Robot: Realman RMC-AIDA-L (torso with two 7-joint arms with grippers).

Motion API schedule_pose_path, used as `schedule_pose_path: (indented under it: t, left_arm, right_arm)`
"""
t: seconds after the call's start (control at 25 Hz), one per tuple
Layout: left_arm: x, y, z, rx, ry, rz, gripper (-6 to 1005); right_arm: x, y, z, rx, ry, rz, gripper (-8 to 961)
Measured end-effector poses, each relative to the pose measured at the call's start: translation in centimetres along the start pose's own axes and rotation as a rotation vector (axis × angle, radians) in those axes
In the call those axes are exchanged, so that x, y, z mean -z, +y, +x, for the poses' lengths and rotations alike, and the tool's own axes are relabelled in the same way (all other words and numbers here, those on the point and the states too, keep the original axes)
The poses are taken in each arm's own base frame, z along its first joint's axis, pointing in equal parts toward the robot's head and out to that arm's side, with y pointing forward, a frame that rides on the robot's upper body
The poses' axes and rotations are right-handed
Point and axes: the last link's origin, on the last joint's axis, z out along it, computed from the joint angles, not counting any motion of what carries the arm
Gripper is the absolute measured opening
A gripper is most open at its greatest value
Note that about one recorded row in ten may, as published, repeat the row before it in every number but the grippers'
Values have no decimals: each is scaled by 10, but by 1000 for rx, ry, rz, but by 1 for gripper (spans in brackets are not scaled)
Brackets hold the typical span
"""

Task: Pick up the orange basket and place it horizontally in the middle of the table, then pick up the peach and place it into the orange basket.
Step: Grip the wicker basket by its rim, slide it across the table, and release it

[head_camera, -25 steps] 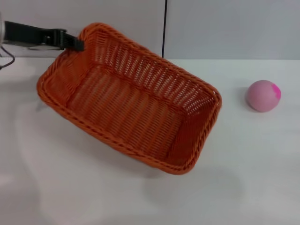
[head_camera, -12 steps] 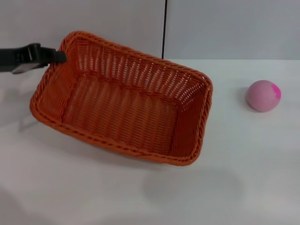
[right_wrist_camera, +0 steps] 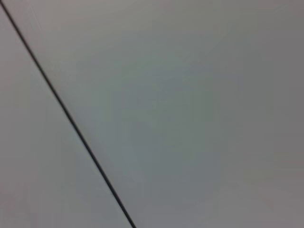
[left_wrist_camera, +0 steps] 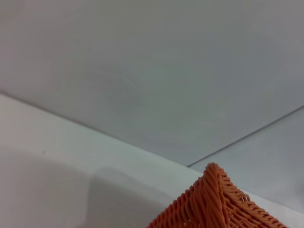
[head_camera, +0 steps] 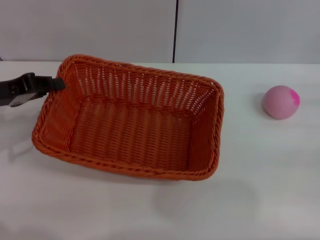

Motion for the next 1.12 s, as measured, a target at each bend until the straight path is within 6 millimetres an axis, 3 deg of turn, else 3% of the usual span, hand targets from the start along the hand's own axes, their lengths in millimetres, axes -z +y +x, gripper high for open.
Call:
schedule_pose_path:
  t: [0.2,0.44,0.52,0.96,1.12]
  left_arm:
    - [0,-9,-12,26,6,-16,176]
    - [0,-9,-12,26,6,-16,176]
    - [-1,-16,-26,36,-10,-28,176]
    - [4,-13,-32,11,-46,-62,196]
    - [8,-13,-31,-12,-34,-68,412]
  right_arm:
    - [-6,8,2,1,9,-29,648]
    - [-13,17,7,-19,38,-57,645]
    - [-14,18,8,-19,43,-61,643]
    - [-21,28,10,-10,58,-106,637]
    - [-25,33,8,-8,76,-145,634]
